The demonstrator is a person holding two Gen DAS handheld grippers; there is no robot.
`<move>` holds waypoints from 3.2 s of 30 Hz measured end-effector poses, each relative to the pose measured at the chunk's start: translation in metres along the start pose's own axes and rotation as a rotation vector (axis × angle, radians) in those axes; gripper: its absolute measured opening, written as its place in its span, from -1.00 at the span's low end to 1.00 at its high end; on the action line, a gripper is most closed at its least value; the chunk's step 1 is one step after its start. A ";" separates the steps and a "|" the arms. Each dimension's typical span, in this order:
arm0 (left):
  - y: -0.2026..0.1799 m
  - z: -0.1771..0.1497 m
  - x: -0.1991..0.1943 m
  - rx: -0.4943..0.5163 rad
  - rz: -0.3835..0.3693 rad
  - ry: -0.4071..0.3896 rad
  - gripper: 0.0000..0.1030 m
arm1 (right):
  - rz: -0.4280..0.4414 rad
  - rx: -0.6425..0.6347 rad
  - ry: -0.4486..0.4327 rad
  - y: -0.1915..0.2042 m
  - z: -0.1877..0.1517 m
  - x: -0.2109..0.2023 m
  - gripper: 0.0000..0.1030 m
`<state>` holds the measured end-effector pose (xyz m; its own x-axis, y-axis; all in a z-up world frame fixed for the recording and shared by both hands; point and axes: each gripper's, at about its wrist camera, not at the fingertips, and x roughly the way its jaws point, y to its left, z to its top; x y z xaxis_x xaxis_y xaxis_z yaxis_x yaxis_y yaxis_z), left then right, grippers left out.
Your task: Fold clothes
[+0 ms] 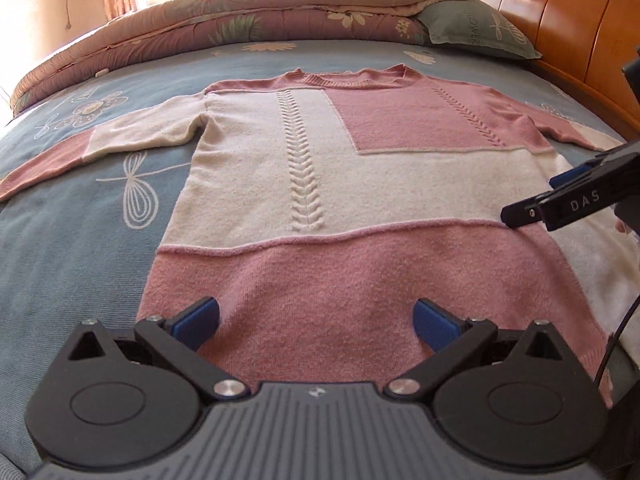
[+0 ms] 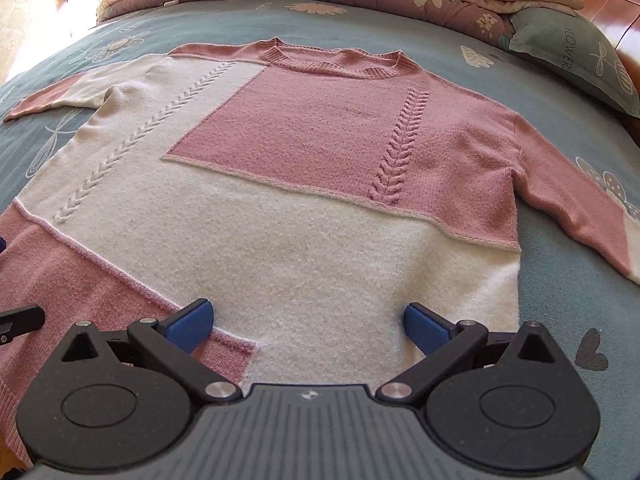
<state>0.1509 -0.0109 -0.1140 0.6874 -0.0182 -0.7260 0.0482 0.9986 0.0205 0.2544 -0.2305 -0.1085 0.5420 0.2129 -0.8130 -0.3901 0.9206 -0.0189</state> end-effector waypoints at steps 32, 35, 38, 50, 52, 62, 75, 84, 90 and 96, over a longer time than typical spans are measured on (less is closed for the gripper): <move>-0.002 0.014 -0.004 0.015 -0.023 0.017 0.99 | 0.129 -0.009 -0.053 0.004 0.006 -0.023 1.00; 0.008 0.024 0.008 -0.009 0.034 0.040 0.99 | 0.203 -0.063 -0.066 0.018 0.003 -0.025 1.00; 0.021 0.019 0.019 -0.057 0.029 0.063 0.99 | 0.227 -0.151 -0.080 0.040 -0.005 -0.022 1.00; 0.032 0.025 0.011 -0.106 -0.017 0.043 0.99 | 0.192 -0.348 -0.026 0.051 -0.030 -0.035 1.00; 0.029 0.027 0.009 -0.106 -0.037 0.026 0.99 | 0.182 -0.346 -0.050 0.055 -0.022 -0.036 1.00; 0.047 0.036 0.006 -0.164 -0.110 0.047 0.99 | 0.118 -0.322 0.022 0.055 0.003 -0.008 1.00; 0.028 0.110 0.073 -0.069 -0.100 -0.003 0.99 | 0.161 -0.221 0.056 0.049 0.004 -0.001 1.00; 0.035 0.083 0.084 -0.071 -0.098 0.029 0.99 | 0.151 -0.205 0.056 0.049 0.006 -0.003 1.00; 0.035 0.086 0.083 -0.053 -0.105 0.026 0.99 | 0.142 -0.173 0.046 0.050 0.011 0.000 1.00; 0.033 0.079 0.083 -0.020 -0.094 0.013 0.99 | 0.136 -0.181 0.046 0.051 0.012 0.003 1.00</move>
<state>0.2668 0.0170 -0.1189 0.6713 -0.1119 -0.7326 0.0979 0.9933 -0.0620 0.2450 -0.1786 -0.1046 0.4427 0.3119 -0.8407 -0.5864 0.8100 -0.0083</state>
